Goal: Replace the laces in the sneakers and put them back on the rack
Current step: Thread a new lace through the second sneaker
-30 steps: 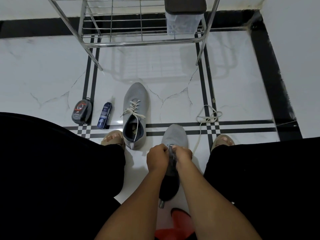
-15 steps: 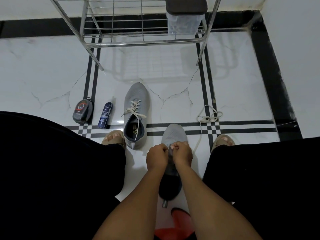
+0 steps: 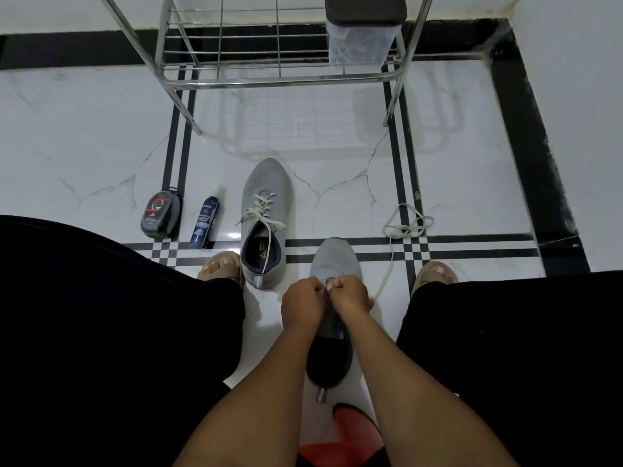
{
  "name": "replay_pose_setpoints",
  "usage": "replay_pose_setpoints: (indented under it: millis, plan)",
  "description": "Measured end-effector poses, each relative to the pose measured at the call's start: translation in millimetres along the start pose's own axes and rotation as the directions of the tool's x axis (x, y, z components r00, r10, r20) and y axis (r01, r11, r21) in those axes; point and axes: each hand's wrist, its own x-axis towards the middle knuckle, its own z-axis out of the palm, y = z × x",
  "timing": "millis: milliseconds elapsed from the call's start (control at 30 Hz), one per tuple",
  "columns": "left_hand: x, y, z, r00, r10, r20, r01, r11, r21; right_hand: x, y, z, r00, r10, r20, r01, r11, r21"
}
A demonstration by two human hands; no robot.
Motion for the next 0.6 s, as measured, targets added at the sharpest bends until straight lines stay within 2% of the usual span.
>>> replay_pose_setpoints:
  millis: [33, 100, 167, 233, 300, 367, 467, 533, 600]
  plan:
    - [0.4, -1.1, 0.4, 1.000, 0.000, -0.002, 0.000, 1.000, 0.005, -3.8, -3.3, -1.0, 0.995, -0.096, -0.021, 0.092, 0.985, -0.148]
    - [1.8, -1.7, 0.2, 1.000, -0.001, -0.009, 0.001, 1.000, 0.002, -7.6, -4.1, -0.7, 0.971, -0.228, -0.065, 0.202, 0.939, -0.280]
    - [4.0, 2.3, -1.0, 1.000, 0.015, 0.003, -0.015, 1.000, -0.012, -8.3, 1.4, 1.0, 0.969, -0.201, -0.142, 0.169, 0.963, -0.212]
    - [6.6, 5.7, -1.7, 0.999, 0.033, 0.024, -0.033, 0.999, -0.017, -7.6, 7.1, 3.6, 0.970, -0.107, -0.217, 0.105, 0.994, -0.022]
    - [8.7, 5.3, -3.1, 0.999, 0.024, 0.029, -0.024, 1.000, -0.020, -9.1, 8.8, 4.4, 0.971, -0.102, -0.215, 0.116, 0.992, 0.053]
    - [11.7, 1.8, -1.6, 0.999, 0.010, 0.032, -0.009, 1.000, -0.026, -9.4, 9.4, 0.6, 0.964, -0.155, -0.217, 0.170, 0.984, 0.051]
    - [13.4, -0.1, 0.4, 1.000, -0.005, 0.028, 0.007, 0.997, -0.071, -6.5, 9.1, -4.1, 0.959, -0.224, -0.173, 0.210, 0.973, -0.098]
    - [14.9, -1.1, 2.4, 0.999, -0.035, 0.023, 0.038, 0.993, -0.112, -4.7, 10.6, -4.0, 0.980, -0.137, -0.143, 0.134, 0.991, -0.028]
    - [16.3, -2.8, 3.6, 0.999, -0.045, 0.025, 0.048, 0.993, -0.109, -3.7, 11.2, -4.2, 0.993, 0.010, -0.118, 0.006, 0.991, 0.135]
